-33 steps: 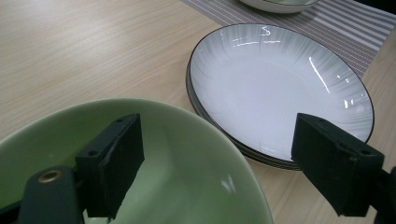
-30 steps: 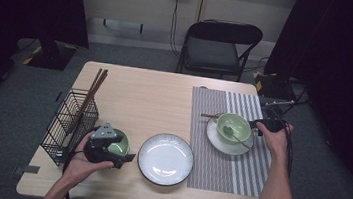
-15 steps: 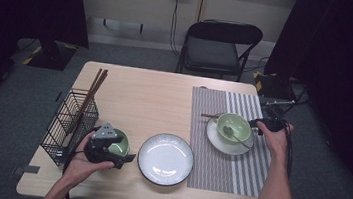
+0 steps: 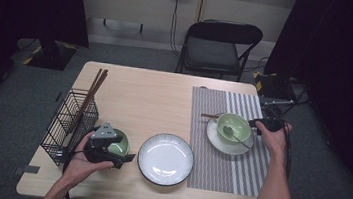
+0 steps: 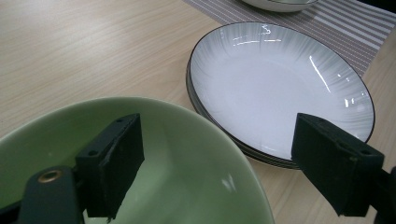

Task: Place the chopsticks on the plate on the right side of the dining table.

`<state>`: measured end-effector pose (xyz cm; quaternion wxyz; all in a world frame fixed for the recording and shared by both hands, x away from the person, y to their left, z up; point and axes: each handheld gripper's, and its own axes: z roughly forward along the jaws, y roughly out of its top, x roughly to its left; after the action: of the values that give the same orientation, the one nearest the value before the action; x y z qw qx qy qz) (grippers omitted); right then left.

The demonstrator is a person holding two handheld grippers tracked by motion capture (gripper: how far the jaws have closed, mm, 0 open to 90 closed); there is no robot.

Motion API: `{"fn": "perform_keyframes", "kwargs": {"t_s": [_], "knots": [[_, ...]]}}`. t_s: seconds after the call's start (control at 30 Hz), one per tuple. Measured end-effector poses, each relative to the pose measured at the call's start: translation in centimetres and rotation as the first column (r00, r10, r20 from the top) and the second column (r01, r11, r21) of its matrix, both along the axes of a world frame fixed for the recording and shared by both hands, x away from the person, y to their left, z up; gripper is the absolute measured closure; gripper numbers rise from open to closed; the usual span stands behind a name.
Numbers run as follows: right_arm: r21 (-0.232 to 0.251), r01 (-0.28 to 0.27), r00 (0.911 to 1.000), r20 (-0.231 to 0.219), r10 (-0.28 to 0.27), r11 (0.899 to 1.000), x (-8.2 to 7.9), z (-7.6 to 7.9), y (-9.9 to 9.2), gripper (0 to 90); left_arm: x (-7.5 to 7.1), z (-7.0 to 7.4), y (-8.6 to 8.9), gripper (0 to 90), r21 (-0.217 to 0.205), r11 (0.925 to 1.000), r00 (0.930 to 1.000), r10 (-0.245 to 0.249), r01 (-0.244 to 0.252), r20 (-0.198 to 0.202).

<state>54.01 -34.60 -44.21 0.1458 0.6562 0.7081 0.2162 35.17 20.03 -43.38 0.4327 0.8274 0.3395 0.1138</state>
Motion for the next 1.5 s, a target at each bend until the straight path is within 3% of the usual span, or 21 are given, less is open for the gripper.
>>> {"fn": "perform_keyframes", "kwargs": {"t_s": [0.43,1.27,1.5], "knots": [[0.004,0.031,0.9995,0.007,-0.031,0.999,0.1,0.1,-0.6,18.2,0.1,0.0,0.1,16.6,0.000,1.0000,1.0000,-0.002,0.002,0.004],[0.005,0.020,0.9998,0.005,-0.020,1.000,0.3,-0.3,-0.1,18.0,0.1,0.0,0.2,16.6,0.006,1.0000,1.0000,0.001,-0.001,0.005],[0.000,0.024,0.9988,0.043,-0.024,1.000,-0.3,0.8,-0.2,18.5,0.0,0.0,0.2,16.6,0.004,1.0000,1.0000,-0.001,0.001,0.007]]}}
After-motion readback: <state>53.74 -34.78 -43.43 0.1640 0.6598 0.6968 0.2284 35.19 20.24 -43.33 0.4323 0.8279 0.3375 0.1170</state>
